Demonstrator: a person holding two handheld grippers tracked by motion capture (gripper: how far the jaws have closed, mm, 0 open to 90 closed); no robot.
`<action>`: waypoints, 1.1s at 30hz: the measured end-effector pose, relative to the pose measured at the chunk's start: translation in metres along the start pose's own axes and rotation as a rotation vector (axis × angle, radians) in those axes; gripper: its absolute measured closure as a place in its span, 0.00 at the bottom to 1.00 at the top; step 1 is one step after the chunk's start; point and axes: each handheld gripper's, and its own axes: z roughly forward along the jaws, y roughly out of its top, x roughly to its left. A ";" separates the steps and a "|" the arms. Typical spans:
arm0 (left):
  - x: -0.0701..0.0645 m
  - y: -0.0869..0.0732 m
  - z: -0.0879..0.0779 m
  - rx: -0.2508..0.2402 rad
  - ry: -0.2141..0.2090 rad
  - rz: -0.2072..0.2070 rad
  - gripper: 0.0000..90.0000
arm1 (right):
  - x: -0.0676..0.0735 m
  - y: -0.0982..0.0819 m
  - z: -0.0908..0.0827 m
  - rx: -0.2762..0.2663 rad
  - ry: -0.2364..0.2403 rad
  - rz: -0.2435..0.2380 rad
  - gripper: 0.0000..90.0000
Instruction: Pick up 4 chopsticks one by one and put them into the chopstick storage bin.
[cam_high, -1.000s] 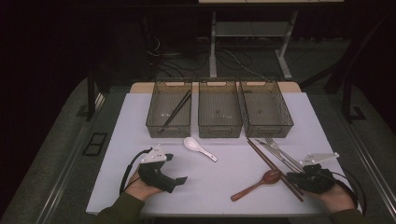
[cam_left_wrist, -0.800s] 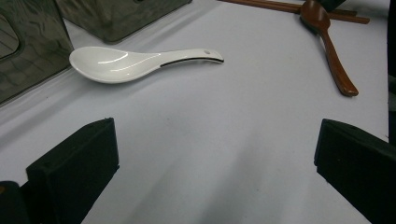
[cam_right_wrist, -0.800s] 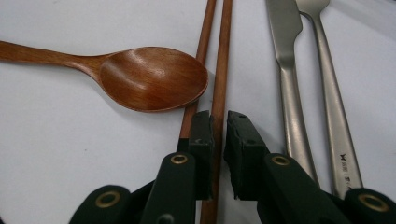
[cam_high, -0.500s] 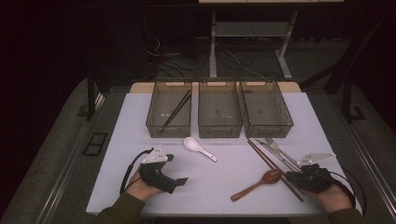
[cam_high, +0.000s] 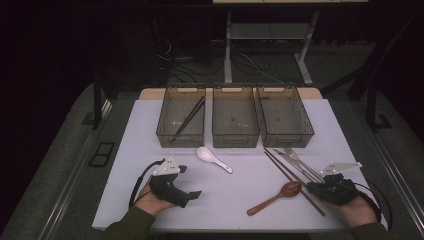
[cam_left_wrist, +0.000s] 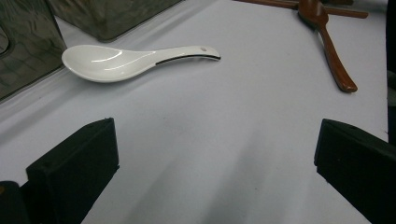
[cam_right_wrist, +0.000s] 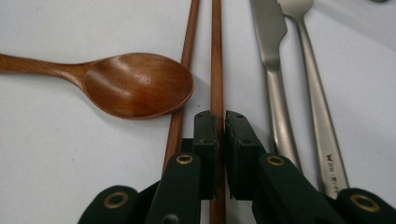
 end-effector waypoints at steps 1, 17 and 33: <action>0.000 0.000 0.000 0.000 0.000 -0.001 0.00 | -0.001 0.000 -0.001 -0.006 0.002 0.003 0.93; 0.000 0.000 0.001 0.003 -0.007 0.001 0.00 | -0.008 0.000 -0.018 -0.114 0.025 -0.005 0.93; -0.001 0.000 0.002 0.014 -0.013 0.009 0.00 | -0.002 0.005 -0.028 -0.170 0.108 -0.051 0.93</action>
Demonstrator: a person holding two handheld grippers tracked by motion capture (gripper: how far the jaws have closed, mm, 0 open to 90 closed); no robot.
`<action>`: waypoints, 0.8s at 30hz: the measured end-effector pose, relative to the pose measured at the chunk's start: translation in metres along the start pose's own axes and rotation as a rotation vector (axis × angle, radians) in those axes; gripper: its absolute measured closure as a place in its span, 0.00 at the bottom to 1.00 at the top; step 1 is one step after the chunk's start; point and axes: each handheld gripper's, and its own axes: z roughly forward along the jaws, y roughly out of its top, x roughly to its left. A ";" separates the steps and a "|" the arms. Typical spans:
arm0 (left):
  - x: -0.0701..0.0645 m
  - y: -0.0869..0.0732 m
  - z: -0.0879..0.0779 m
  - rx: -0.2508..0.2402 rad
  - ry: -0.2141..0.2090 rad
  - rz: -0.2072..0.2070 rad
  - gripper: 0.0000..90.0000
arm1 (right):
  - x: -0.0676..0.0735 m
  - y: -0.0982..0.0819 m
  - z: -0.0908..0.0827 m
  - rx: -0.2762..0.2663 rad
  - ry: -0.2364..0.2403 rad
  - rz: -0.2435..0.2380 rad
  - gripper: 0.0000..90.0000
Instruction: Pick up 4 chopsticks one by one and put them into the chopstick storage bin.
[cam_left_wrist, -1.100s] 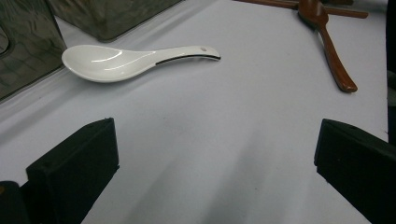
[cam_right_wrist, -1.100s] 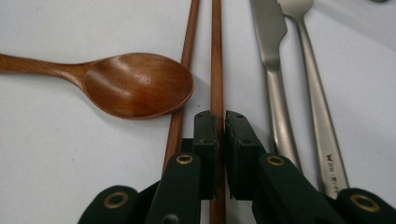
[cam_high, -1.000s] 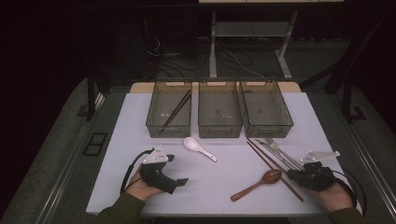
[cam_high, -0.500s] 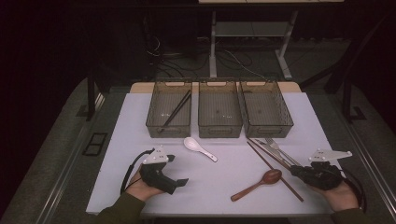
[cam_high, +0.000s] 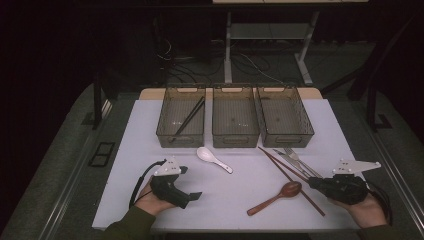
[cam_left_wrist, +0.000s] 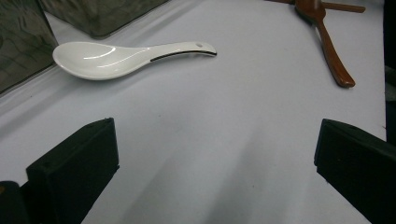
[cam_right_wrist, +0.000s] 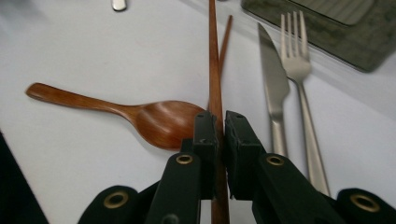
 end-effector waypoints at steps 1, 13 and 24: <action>0.000 0.000 0.000 -0.001 -0.001 0.001 0.00 | 0.001 0.001 0.001 -0.002 0.008 0.001 0.93; 0.000 0.000 0.000 -0.003 -0.003 0.004 0.00 | 0.010 0.020 0.005 -0.040 0.059 -0.023 0.93; 0.000 -0.001 0.000 -0.013 -0.009 -0.001 0.00 | 0.018 0.051 0.019 -0.071 0.095 -0.065 0.93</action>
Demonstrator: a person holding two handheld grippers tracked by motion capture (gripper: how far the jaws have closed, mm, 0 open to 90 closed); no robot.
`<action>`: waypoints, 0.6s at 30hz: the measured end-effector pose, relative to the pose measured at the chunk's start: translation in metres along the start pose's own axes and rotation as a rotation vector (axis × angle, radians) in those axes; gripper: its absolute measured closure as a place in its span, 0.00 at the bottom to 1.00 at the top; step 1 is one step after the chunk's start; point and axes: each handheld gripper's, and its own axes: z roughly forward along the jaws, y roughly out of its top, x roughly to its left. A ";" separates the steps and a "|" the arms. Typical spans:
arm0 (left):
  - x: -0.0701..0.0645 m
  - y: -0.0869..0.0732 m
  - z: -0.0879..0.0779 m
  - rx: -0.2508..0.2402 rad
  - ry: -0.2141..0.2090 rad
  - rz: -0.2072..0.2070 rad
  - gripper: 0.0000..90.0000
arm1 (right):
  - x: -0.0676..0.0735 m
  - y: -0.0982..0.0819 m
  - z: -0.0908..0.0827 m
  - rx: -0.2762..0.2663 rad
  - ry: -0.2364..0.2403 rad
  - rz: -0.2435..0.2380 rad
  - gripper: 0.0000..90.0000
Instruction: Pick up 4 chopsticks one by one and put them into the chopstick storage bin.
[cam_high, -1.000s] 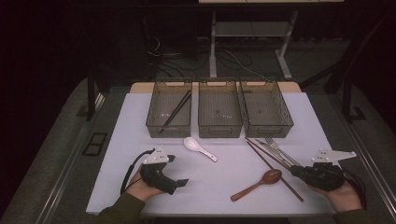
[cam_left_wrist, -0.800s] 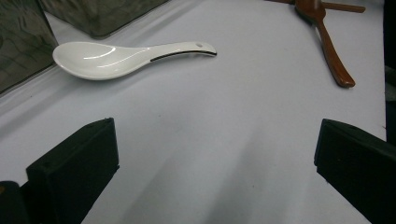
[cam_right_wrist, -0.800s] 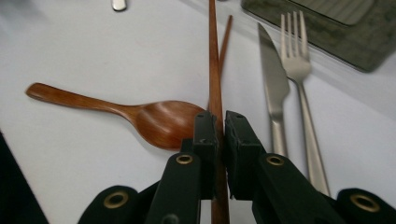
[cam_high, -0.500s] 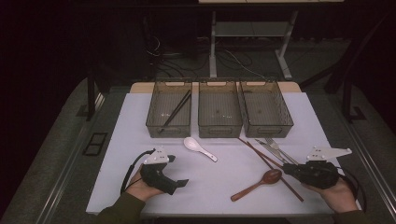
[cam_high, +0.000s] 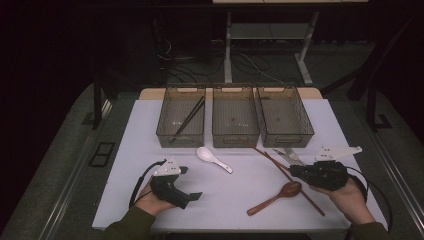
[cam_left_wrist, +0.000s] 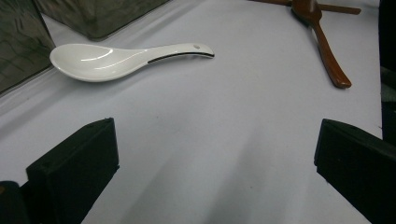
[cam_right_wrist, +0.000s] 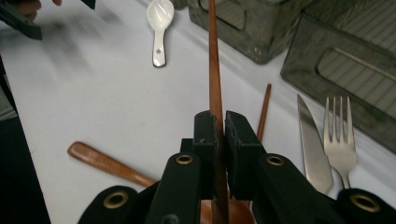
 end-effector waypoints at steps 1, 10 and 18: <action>0.000 0.000 0.000 0.001 0.000 0.001 0.00 | 0.000 0.002 0.001 -0.007 0.003 -0.002 0.93; 0.000 0.000 0.001 0.002 0.001 0.007 0.00 | 0.001 0.023 0.013 -0.030 0.033 -0.013 0.93; -0.001 0.000 0.000 -0.006 0.005 0.003 0.00 | 0.005 0.044 0.029 -0.032 0.052 -0.027 0.93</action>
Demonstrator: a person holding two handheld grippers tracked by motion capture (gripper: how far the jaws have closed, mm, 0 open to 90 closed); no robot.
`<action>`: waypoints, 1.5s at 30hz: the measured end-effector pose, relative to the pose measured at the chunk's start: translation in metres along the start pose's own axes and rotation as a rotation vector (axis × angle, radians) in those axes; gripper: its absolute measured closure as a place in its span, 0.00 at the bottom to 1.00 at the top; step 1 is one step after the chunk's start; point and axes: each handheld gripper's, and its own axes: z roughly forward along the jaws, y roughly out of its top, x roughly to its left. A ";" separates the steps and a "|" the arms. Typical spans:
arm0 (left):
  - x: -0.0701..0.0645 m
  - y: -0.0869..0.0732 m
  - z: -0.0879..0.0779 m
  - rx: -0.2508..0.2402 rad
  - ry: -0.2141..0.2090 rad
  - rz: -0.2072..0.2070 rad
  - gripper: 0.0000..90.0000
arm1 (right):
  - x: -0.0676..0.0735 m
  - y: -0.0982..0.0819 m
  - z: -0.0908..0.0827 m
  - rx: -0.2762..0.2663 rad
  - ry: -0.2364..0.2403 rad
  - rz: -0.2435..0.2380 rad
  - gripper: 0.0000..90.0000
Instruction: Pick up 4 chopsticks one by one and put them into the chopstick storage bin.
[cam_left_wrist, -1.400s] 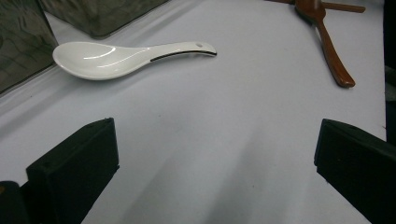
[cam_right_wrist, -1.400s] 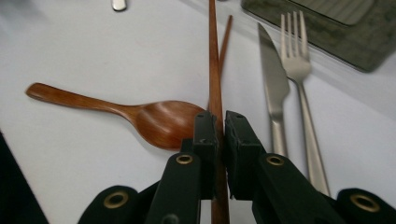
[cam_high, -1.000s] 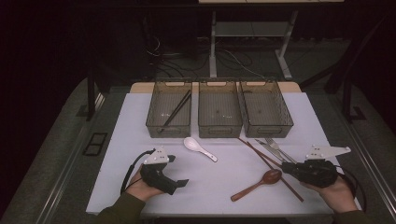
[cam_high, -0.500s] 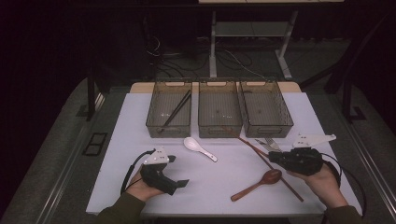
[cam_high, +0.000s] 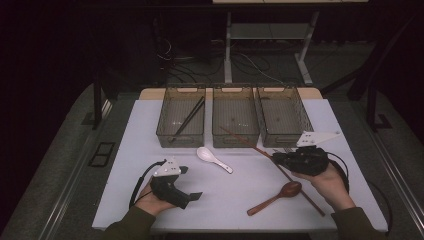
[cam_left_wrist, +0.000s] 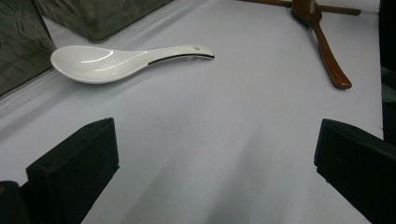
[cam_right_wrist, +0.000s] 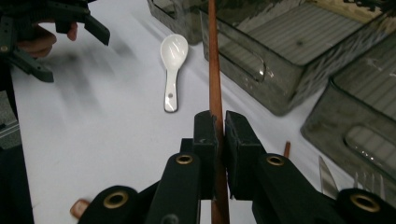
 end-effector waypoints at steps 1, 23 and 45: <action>0.000 0.000 0.000 0.001 -0.001 0.000 0.00 | 0.000 0.003 0.002 -0.001 -0.001 -0.001 0.93; 0.000 -0.001 0.000 -0.010 -0.003 -0.004 0.00 | 0.005 0.075 0.065 0.035 -0.031 -0.020 0.93; -0.002 0.000 -0.001 -0.015 0.008 0.005 0.00 | 0.009 0.139 0.130 0.074 -0.099 0.022 0.93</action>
